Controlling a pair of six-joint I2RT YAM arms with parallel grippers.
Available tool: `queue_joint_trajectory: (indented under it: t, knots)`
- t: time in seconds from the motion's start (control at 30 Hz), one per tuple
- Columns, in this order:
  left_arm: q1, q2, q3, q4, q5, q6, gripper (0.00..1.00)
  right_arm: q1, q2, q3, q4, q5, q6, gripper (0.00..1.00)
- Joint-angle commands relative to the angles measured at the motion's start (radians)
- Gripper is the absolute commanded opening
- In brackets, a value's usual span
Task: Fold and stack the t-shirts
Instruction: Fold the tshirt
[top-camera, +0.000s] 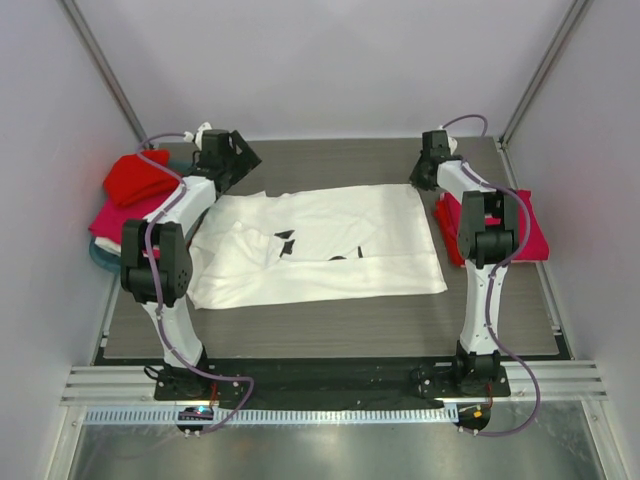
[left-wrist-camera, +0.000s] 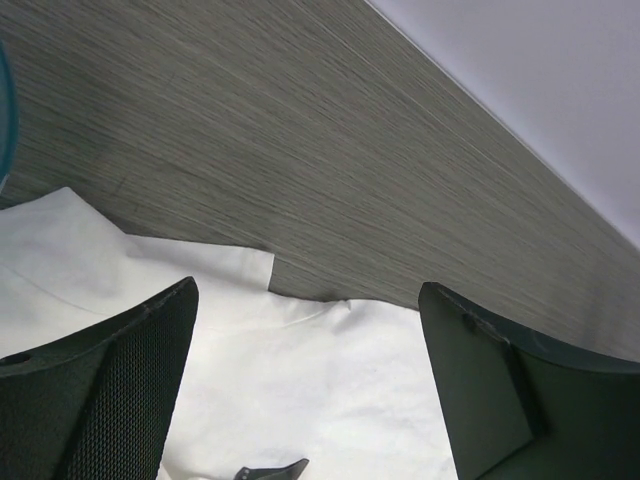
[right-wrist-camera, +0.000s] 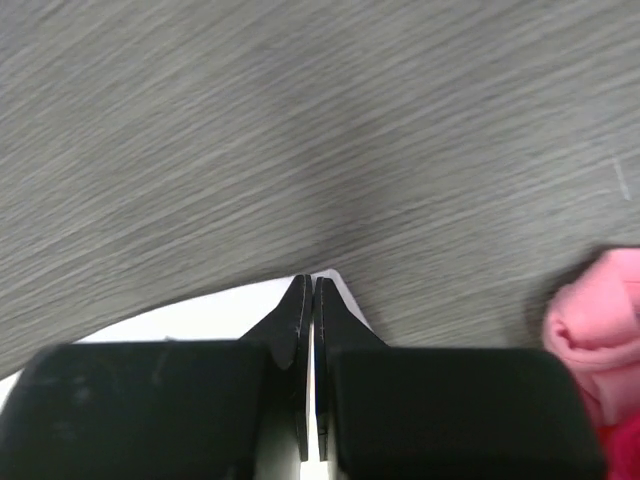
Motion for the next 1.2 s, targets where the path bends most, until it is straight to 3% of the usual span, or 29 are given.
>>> queue_joint_trajectory:
  t: [0.0, 0.2, 0.5, 0.63, 0.77, 0.93, 1.17]
  knots:
    - [0.004, -0.021, 0.003, 0.044, -0.013, 0.047, 0.91, -0.012, -0.031, -0.018, 0.011, 0.097, 0.016, 0.01]
    - [0.003, 0.116, 0.127, -0.121, -0.108, 0.085, 0.87, -0.047, -0.06, -0.077, 0.014, 0.108, 0.047, 0.01]
    - [0.004, 0.235, 0.17, -0.091, -0.163, 0.088, 0.81, -0.055, -0.082, -0.126, 0.04, 0.072, 0.086, 0.01]
    - [0.004, 0.298, 0.273, -0.17, -0.182, 0.12, 0.68, -0.055, -0.079, -0.15, 0.076, 0.038, 0.099, 0.01]
    - [0.017, 0.328, 0.301, -0.187, -0.203, 0.145, 0.72, -0.055, -0.088, -0.152, 0.08, 0.038, 0.099, 0.01]
    - [0.05, 0.342, 0.331, -0.187, -0.205, 0.171, 0.72, -0.054, -0.083, -0.156, 0.087, 0.024, 0.101, 0.01]
    - [0.052, 0.378, 0.367, -0.253, -0.108, 0.143, 0.59, -0.055, -0.086, -0.16, 0.09, 0.022, 0.105, 0.01]
